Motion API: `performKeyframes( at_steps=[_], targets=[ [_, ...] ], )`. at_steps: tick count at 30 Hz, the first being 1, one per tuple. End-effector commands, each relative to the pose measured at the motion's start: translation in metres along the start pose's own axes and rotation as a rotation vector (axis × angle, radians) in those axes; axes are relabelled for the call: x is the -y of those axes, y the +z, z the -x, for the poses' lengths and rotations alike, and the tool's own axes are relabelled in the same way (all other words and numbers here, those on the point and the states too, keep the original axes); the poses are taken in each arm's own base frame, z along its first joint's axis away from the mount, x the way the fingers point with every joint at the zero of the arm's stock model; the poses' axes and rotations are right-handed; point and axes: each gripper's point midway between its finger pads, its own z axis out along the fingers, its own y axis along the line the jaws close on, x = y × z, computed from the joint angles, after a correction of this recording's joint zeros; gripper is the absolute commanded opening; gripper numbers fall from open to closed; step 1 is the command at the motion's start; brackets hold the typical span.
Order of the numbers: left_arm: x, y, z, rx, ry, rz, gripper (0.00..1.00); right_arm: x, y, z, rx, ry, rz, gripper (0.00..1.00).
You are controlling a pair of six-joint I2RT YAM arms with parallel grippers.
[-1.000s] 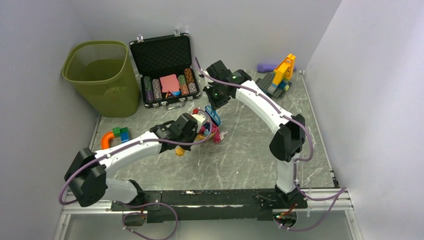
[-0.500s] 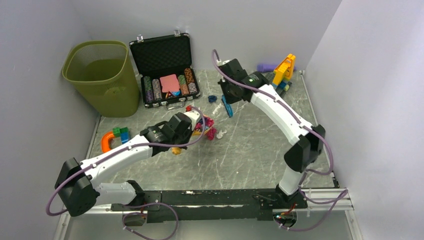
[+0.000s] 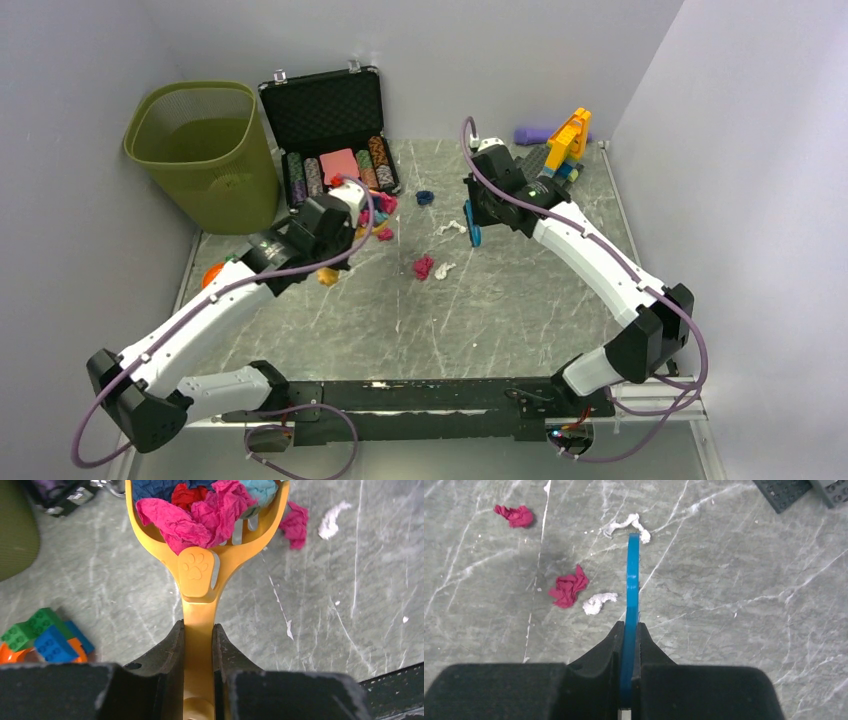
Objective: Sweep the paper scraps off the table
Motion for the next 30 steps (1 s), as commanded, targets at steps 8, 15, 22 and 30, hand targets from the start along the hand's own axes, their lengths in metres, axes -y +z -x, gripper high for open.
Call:
performKeyframes(
  at_steps=[8,15,22,30],
  targets=[
    [-0.104,-0.064,0.059,0.077,-0.134,0.176,0.00,-0.004,-0.017,0.009,0.089,0.036,0.058,0.00],
    [-0.152,-0.094,0.109,0.171,-0.240,0.228,0.00,-0.007,-0.019,0.007,0.085,0.035,0.084,0.00],
    [-0.190,-0.100,0.148,0.284,-0.436,0.124,0.00,-0.007,-0.021,0.001,0.077,0.031,0.095,0.00],
    [-0.224,-0.092,0.162,0.376,-0.760,-0.237,0.00,-0.011,-0.023,-0.001,0.071,0.037,0.118,0.00]
  ],
)
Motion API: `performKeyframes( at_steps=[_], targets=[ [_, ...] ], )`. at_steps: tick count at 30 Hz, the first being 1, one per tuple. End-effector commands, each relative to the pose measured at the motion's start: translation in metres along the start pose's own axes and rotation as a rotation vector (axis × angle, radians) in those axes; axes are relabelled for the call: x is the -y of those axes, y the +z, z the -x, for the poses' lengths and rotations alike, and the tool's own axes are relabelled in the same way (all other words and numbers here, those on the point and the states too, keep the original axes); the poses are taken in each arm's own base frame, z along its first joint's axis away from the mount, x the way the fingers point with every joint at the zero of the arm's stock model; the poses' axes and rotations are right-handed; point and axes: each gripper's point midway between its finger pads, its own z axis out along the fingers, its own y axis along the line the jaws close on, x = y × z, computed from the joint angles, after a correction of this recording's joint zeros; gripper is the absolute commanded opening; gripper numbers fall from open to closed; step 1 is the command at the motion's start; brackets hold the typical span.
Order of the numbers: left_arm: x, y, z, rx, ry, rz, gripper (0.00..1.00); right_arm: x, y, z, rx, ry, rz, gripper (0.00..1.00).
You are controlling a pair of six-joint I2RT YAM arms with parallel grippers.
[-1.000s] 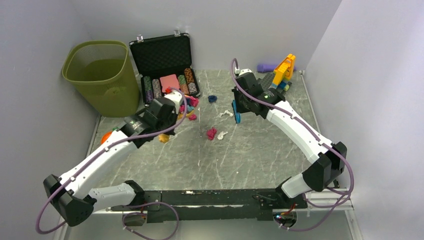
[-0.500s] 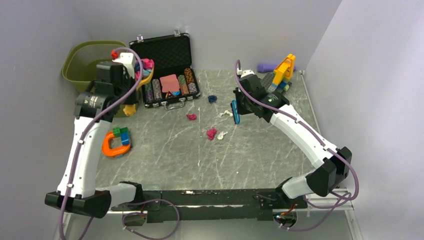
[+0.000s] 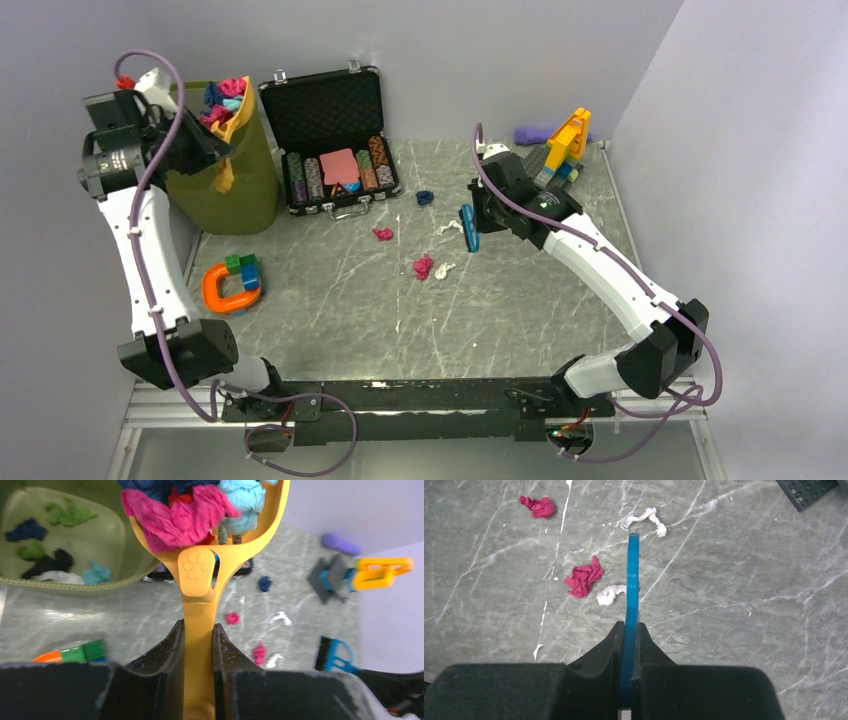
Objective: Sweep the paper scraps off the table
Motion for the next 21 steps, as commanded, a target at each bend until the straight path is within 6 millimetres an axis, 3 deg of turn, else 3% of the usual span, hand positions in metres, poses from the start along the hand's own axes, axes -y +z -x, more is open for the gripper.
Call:
performKeyframes(
  at_steps=[1,5,14,21],
  targets=[
    [0.021,-0.002,0.016,0.005,-0.229,-0.350,0.00,-0.006,-0.011,0.013,0.060,0.022,0.041,0.00],
    [0.010,0.000,0.012,-0.040,-0.501,-0.545,0.00,-0.009,-0.010,0.012,0.055,0.030,0.054,0.00],
    [0.002,0.002,0.015,0.001,-0.810,-0.716,0.00,-0.014,-0.009,0.011,0.047,0.041,0.074,0.00],
    [0.005,-0.005,0.025,0.036,-0.876,-0.817,0.00,-0.015,-0.008,0.010,0.045,0.040,0.083,0.00]
  ],
)
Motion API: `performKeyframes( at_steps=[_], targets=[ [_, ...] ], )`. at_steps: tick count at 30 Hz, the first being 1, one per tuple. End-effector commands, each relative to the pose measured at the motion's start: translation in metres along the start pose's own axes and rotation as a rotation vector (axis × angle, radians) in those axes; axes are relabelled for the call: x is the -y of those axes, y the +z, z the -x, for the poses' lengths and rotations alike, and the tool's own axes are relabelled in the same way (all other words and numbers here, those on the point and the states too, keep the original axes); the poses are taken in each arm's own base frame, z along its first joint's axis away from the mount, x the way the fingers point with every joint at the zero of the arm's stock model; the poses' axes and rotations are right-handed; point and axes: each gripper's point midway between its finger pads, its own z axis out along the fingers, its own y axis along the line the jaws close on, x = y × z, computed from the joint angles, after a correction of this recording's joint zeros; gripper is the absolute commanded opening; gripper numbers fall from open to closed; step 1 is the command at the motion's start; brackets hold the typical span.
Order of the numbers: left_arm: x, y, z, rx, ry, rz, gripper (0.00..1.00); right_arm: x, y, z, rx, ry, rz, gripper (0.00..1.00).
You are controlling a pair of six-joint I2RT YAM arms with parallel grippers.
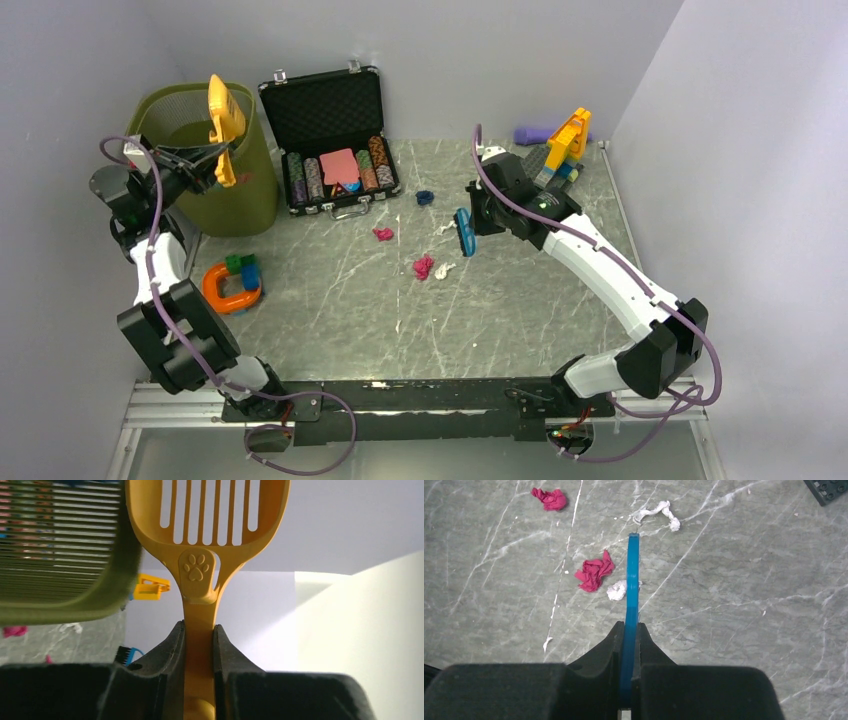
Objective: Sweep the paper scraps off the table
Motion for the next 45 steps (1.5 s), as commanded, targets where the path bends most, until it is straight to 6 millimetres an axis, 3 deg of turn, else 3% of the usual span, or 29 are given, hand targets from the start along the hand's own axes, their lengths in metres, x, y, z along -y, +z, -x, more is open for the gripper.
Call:
performKeyframes(
  at_steps=[1,8,15,21,29,32,35,37,40,45],
  targets=[
    [0.053,-0.008,-0.019,-0.058,0.104,-0.146,0.00,-0.008,-0.008,0.015,0.067,0.023,0.041,0.00],
    [0.068,-0.004,-0.033,-0.077,0.272,-0.080,0.00,-0.029,-0.001,0.020,0.077,0.039,0.142,0.00],
    [0.061,0.002,-0.068,-0.019,0.620,0.181,0.00,-0.090,0.015,0.049,0.096,0.191,0.408,0.00],
    [0.044,-0.019,-0.095,0.038,0.854,0.345,0.00,-0.130,0.062,0.061,0.034,0.410,0.528,0.00],
    [-0.028,-0.042,-0.116,0.043,0.968,0.510,0.00,-0.157,0.149,0.069,-0.033,0.599,0.558,0.00],
    [-0.059,-0.043,-0.124,-0.004,0.972,0.551,0.00,-0.151,0.187,0.059,-0.063,0.676,0.473,0.00],
    [-0.078,-0.043,-0.128,-0.036,0.993,0.586,0.00,-0.128,0.219,0.038,-0.112,0.755,0.281,0.00],
    [-0.086,-0.043,-0.129,-0.050,1.021,0.606,0.00,-0.104,0.228,0.015,-0.167,0.781,0.098,0.00],
    [-0.094,-0.042,-0.131,-0.060,1.059,0.622,0.00,-0.062,0.217,-0.004,-0.166,0.792,-0.149,0.00],
    [-0.105,-0.037,-0.140,-0.096,1.102,0.621,0.00,-0.013,0.166,0.004,-0.034,0.801,-0.316,0.00]
  ],
)
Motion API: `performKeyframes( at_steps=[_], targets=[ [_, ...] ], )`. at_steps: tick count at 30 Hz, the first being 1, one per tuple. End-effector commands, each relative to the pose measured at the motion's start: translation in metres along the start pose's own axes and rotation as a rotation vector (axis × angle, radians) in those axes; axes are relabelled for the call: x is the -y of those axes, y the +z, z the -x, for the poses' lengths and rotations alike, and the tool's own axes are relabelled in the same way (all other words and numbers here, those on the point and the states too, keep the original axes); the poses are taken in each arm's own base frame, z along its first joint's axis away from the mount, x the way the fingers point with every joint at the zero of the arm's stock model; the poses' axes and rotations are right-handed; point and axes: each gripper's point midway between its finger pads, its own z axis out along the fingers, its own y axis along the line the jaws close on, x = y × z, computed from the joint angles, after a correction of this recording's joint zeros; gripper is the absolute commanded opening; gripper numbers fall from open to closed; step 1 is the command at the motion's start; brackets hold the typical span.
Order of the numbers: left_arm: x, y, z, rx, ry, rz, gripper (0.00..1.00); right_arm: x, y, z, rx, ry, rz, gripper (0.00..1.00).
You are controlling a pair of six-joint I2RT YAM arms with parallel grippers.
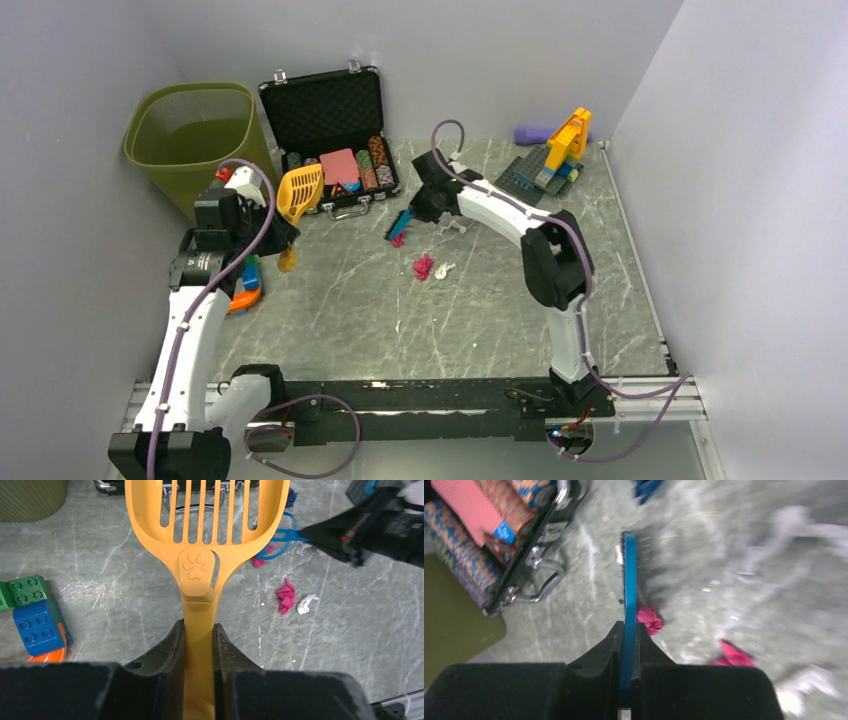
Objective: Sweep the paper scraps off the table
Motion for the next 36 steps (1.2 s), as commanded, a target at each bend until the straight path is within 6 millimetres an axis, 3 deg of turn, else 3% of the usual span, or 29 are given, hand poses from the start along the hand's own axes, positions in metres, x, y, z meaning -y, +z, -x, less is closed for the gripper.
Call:
performKeyframes(
  at_steps=[1,3,9,13,18,23,27,30,34,36],
  targets=[
    [0.004,0.004,0.007,0.060,0.091,0.008,0.00,0.055,-0.062,0.048,0.241,0.028,-0.217,0.00],
    [0.004,0.008,0.002,0.064,0.101,0.009,0.00,0.051,-0.079,0.059,0.279,0.018,-0.189,0.00],
    [0.012,0.013,-0.010,0.068,0.142,-0.049,0.00,0.000,-0.099,0.093,0.329,-0.049,0.069,0.00],
    [0.017,0.010,-0.010,0.088,0.183,-0.085,0.00,-0.034,-0.091,0.108,0.283,-0.094,0.289,0.00],
    [0.021,0.009,-0.014,0.089,0.188,-0.118,0.00,-0.045,-0.049,0.122,0.196,-0.040,0.352,0.00],
    [0.022,0.012,-0.021,0.057,0.180,-0.130,0.00,-0.024,-0.006,0.121,0.162,0.034,0.289,0.00],
    [0.022,0.013,-0.023,0.053,0.180,-0.132,0.00,0.017,0.003,0.112,0.146,0.155,0.134,0.00],
    [0.021,0.015,-0.024,0.037,0.178,-0.131,0.00,0.042,-0.016,0.102,0.149,0.230,0.017,0.00],
    [0.021,0.019,-0.029,0.010,0.174,-0.135,0.00,0.061,-0.070,0.086,0.221,0.305,-0.073,0.00],
    [0.022,0.020,-0.031,0.003,0.175,-0.138,0.00,0.073,-0.086,0.070,0.204,0.328,-0.081,0.00]
  ],
)
